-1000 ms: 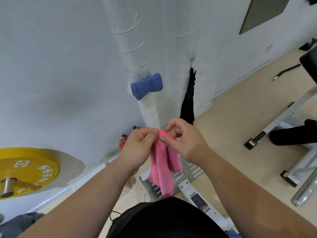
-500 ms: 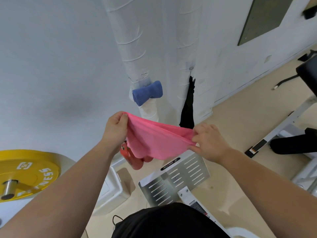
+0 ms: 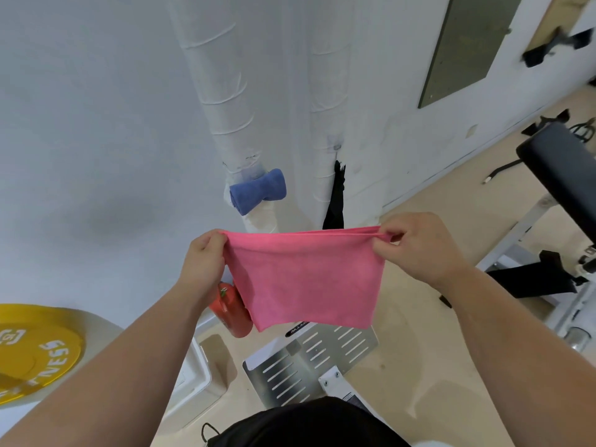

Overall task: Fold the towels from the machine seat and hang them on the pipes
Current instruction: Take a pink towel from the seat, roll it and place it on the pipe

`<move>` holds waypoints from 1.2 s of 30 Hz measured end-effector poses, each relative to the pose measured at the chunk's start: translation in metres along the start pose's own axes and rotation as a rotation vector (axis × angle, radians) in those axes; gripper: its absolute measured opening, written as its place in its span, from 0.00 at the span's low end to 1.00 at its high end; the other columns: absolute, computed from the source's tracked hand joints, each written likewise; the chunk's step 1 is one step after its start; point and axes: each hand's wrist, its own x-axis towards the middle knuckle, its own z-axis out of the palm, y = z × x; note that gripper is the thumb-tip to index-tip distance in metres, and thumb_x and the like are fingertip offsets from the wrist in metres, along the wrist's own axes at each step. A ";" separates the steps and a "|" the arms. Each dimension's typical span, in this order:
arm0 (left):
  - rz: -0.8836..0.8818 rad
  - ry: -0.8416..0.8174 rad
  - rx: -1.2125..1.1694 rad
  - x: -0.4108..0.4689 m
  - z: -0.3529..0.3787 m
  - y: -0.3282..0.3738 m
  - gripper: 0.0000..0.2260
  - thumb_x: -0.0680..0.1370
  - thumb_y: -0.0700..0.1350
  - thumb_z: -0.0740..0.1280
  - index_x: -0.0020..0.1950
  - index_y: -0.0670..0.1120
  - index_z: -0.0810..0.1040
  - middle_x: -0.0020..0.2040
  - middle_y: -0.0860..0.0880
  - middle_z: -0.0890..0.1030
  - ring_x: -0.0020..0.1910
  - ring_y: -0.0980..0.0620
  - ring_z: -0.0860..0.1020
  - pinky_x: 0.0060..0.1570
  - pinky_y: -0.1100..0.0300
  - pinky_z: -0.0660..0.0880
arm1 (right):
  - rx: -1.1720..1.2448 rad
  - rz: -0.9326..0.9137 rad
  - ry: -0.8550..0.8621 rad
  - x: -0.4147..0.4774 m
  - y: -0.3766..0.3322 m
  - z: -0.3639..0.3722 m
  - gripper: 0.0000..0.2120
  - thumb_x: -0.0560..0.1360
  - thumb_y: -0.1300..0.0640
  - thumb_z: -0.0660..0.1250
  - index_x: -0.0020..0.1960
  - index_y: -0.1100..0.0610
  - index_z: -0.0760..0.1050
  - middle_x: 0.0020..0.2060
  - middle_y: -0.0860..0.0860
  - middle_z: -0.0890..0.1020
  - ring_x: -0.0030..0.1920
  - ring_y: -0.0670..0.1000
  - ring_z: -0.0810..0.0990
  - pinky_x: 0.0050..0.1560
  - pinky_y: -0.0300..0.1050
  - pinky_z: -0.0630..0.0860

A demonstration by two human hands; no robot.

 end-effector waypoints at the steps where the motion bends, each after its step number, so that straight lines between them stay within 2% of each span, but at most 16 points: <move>1: 0.002 -0.004 -0.003 0.000 0.003 0.002 0.12 0.76 0.43 0.57 0.41 0.38 0.77 0.35 0.48 0.70 0.39 0.49 0.66 0.43 0.51 0.66 | 0.053 0.018 0.004 -0.001 0.002 -0.003 0.07 0.69 0.60 0.74 0.33 0.56 0.80 0.29 0.50 0.81 0.34 0.50 0.80 0.39 0.50 0.77; 4: 0.025 -0.012 -0.015 0.000 0.011 0.010 0.14 0.80 0.40 0.56 0.40 0.44 0.78 0.28 0.59 0.71 0.36 0.53 0.67 0.40 0.54 0.66 | 0.304 0.092 -0.051 -0.005 0.005 -0.010 0.07 0.72 0.62 0.77 0.36 0.56 0.83 0.29 0.48 0.82 0.31 0.41 0.76 0.36 0.38 0.73; 5: 0.034 -0.012 -0.014 0.000 0.012 0.011 0.14 0.80 0.40 0.56 0.41 0.44 0.78 0.27 0.60 0.71 0.36 0.53 0.67 0.40 0.54 0.66 | 0.378 0.109 -0.067 -0.006 0.007 -0.011 0.06 0.72 0.62 0.77 0.37 0.57 0.84 0.30 0.50 0.83 0.32 0.42 0.76 0.38 0.38 0.72; 8: 0.050 -0.003 -0.004 -0.002 0.014 0.012 0.12 0.79 0.40 0.55 0.40 0.42 0.75 0.32 0.53 0.70 0.35 0.52 0.65 0.38 0.54 0.65 | 0.531 0.155 -0.045 -0.007 0.014 -0.011 0.06 0.72 0.65 0.76 0.42 0.56 0.84 0.36 0.59 0.84 0.37 0.48 0.79 0.43 0.49 0.76; 12: 0.051 0.043 0.034 -0.007 0.018 0.012 0.11 0.79 0.39 0.53 0.39 0.44 0.70 0.35 0.48 0.65 0.34 0.52 0.61 0.33 0.56 0.58 | 0.689 0.279 -0.060 -0.011 0.021 -0.005 0.22 0.71 0.69 0.76 0.60 0.50 0.79 0.38 0.53 0.84 0.42 0.51 0.82 0.54 0.47 0.80; 15: 0.035 0.056 0.046 -0.008 0.017 0.011 0.11 0.80 0.40 0.53 0.40 0.44 0.70 0.35 0.49 0.65 0.33 0.52 0.62 0.32 0.56 0.59 | 0.756 0.377 -0.114 -0.012 0.022 0.001 0.14 0.72 0.70 0.75 0.54 0.57 0.83 0.44 0.57 0.86 0.45 0.52 0.84 0.54 0.49 0.83; 18: 0.040 0.068 0.046 -0.008 0.015 0.011 0.12 0.80 0.40 0.53 0.40 0.44 0.71 0.34 0.49 0.66 0.33 0.53 0.63 0.32 0.56 0.60 | 0.928 0.477 -0.098 -0.014 0.017 0.002 0.04 0.74 0.69 0.72 0.47 0.62 0.83 0.37 0.54 0.86 0.39 0.49 0.83 0.43 0.40 0.82; 20: 0.036 0.065 0.047 -0.011 0.014 0.012 0.12 0.81 0.41 0.53 0.41 0.44 0.73 0.34 0.49 0.67 0.33 0.53 0.63 0.32 0.56 0.61 | 0.988 0.546 -0.086 -0.014 0.016 0.006 0.03 0.76 0.66 0.70 0.44 0.62 0.80 0.35 0.51 0.83 0.36 0.47 0.81 0.40 0.41 0.82; 23: -0.034 0.002 0.057 -0.015 0.015 0.009 0.14 0.81 0.42 0.55 0.40 0.45 0.76 0.35 0.49 0.70 0.34 0.52 0.65 0.34 0.57 0.63 | 0.916 0.672 0.042 -0.018 0.017 0.022 0.06 0.77 0.65 0.70 0.42 0.59 0.79 0.33 0.50 0.80 0.31 0.44 0.78 0.34 0.42 0.80; 25: -0.129 -0.051 0.058 -0.017 0.017 0.001 0.14 0.79 0.44 0.57 0.38 0.47 0.79 0.34 0.50 0.71 0.36 0.49 0.67 0.39 0.54 0.65 | 0.800 0.725 0.164 -0.022 0.017 0.036 0.06 0.75 0.65 0.71 0.40 0.58 0.79 0.32 0.51 0.79 0.31 0.47 0.78 0.31 0.47 0.80; 27: -0.194 -0.082 0.044 -0.022 0.020 -0.003 0.14 0.77 0.45 0.58 0.38 0.46 0.81 0.34 0.49 0.72 0.37 0.48 0.68 0.41 0.52 0.67 | 0.690 0.746 0.255 -0.026 0.019 0.052 0.05 0.72 0.61 0.72 0.38 0.55 0.79 0.29 0.49 0.79 0.33 0.52 0.77 0.36 0.59 0.84; 29: -0.220 -0.116 0.018 -0.028 0.026 -0.004 0.14 0.74 0.45 0.58 0.44 0.38 0.80 0.37 0.45 0.72 0.39 0.46 0.69 0.42 0.51 0.68 | 0.606 0.718 0.289 -0.031 0.016 0.064 0.03 0.69 0.55 0.72 0.37 0.51 0.79 0.26 0.45 0.78 0.32 0.53 0.78 0.40 0.65 0.83; 30: -0.224 -0.136 -0.005 -0.034 0.031 -0.002 0.14 0.74 0.45 0.58 0.45 0.35 0.77 0.38 0.43 0.71 0.39 0.45 0.68 0.42 0.51 0.67 | 0.577 0.691 0.286 -0.032 0.013 0.070 0.03 0.68 0.51 0.71 0.37 0.49 0.79 0.26 0.46 0.78 0.31 0.53 0.78 0.39 0.64 0.82; 32: -0.250 -0.173 -0.049 -0.047 0.040 0.004 0.10 0.76 0.41 0.58 0.42 0.38 0.76 0.38 0.43 0.69 0.38 0.44 0.65 0.38 0.54 0.64 | 0.539 0.639 0.281 -0.035 0.001 0.079 0.05 0.68 0.49 0.70 0.38 0.49 0.77 0.27 0.48 0.78 0.30 0.52 0.76 0.37 0.57 0.82; 34: -0.254 -0.216 -0.062 -0.059 0.053 0.008 0.13 0.79 0.38 0.58 0.38 0.42 0.78 0.34 0.43 0.69 0.33 0.45 0.65 0.35 0.58 0.62 | 0.524 0.577 0.287 -0.037 -0.017 0.085 0.09 0.72 0.54 0.72 0.36 0.54 0.75 0.28 0.50 0.76 0.29 0.47 0.72 0.33 0.46 0.76; 36: -0.210 -0.270 -0.076 -0.074 0.065 0.016 0.16 0.82 0.36 0.58 0.37 0.43 0.79 0.26 0.46 0.72 0.23 0.50 0.69 0.26 0.65 0.67 | 0.532 0.517 0.275 -0.040 -0.032 0.093 0.10 0.75 0.58 0.72 0.36 0.55 0.75 0.28 0.49 0.76 0.28 0.43 0.70 0.32 0.39 0.71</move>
